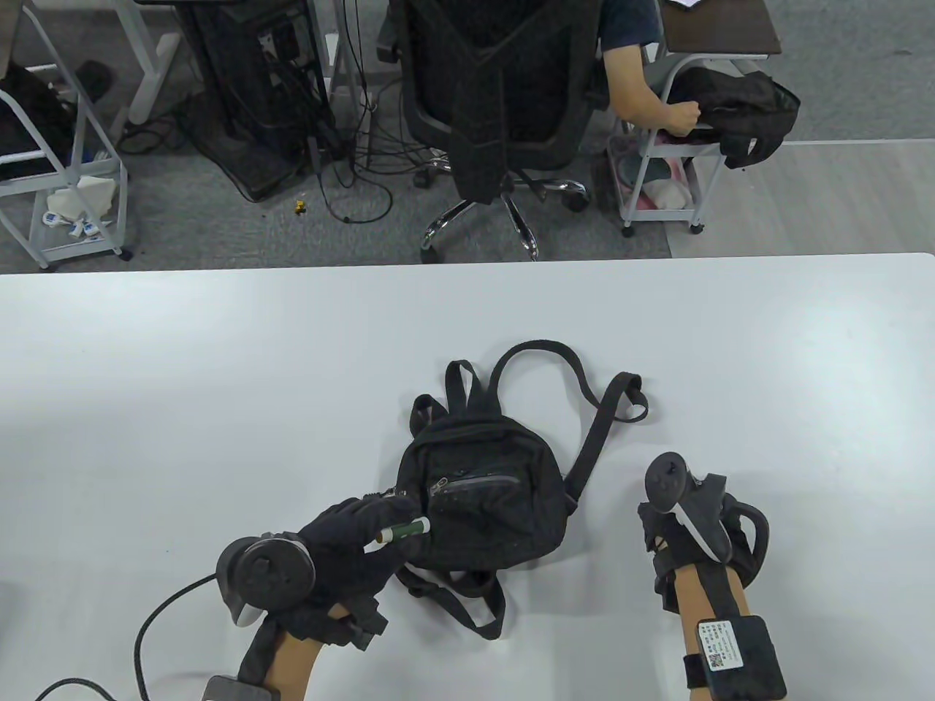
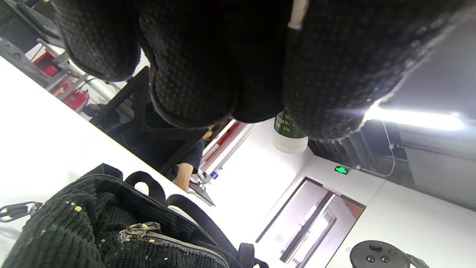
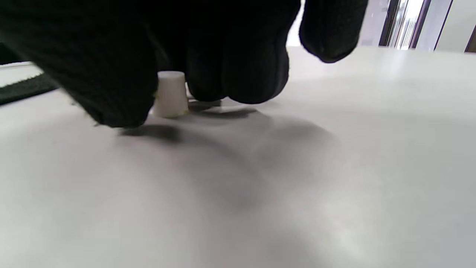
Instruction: Apply lubricant on backpack
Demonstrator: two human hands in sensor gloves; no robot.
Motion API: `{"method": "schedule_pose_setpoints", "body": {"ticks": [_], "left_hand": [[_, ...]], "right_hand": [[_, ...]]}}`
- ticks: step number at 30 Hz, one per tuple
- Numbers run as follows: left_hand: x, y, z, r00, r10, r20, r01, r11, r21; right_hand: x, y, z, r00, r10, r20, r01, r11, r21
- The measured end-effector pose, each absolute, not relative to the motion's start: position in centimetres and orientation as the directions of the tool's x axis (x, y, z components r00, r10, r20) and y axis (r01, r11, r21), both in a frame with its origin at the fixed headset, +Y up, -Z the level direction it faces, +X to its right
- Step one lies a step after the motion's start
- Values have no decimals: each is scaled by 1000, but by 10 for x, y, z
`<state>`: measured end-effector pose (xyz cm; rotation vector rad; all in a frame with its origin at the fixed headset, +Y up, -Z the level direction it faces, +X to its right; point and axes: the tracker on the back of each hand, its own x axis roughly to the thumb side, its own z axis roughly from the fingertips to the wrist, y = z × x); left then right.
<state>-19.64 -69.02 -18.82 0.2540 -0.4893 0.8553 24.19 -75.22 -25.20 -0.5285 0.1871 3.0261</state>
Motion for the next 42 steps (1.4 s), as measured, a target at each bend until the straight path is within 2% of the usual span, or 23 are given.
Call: {"method": "schedule_pose_setpoints", "body": {"ticks": [5,8,10,15,20,22,27,30,36,42], "left_hand": [[-193,-693,-191,523,680,514,-781,624,-32],[-188,-691,-192,494,700,515,-795,604,-59],[-183,-689,-192,469,717,516,-810,582,-72],[-164,-676,-193,454,720,525,-802,587,-110],[-149,-675,-189,393,745,539,-834,536,-132],[-143,-681,-187,341,764,548,-857,492,-152],[-134,-691,-181,301,771,561,-856,478,-198],[-130,-694,-179,298,764,572,-853,482,-200],[-125,-698,-180,279,779,561,-853,469,-228],[-133,-701,-185,279,792,543,-876,441,-193]], "right_hand": [[261,-724,-241,-911,244,-333,-254,-967,-14],[262,-704,-230,-905,325,-276,-307,-946,-106],[257,-691,-222,-905,375,-200,-346,-924,-164],[218,-667,-200,-889,450,83,-456,-853,-253],[176,-659,-181,-738,553,387,-648,-740,-180],[162,-660,-174,-689,569,448,-685,-713,-148],[136,-668,-167,-693,518,502,-648,-753,-118],[128,-673,-168,-673,538,507,-653,-754,-67],[120,-678,-166,-690,496,528,-622,-778,-82],[126,-681,-170,-685,526,504,-647,-757,-89]]}}
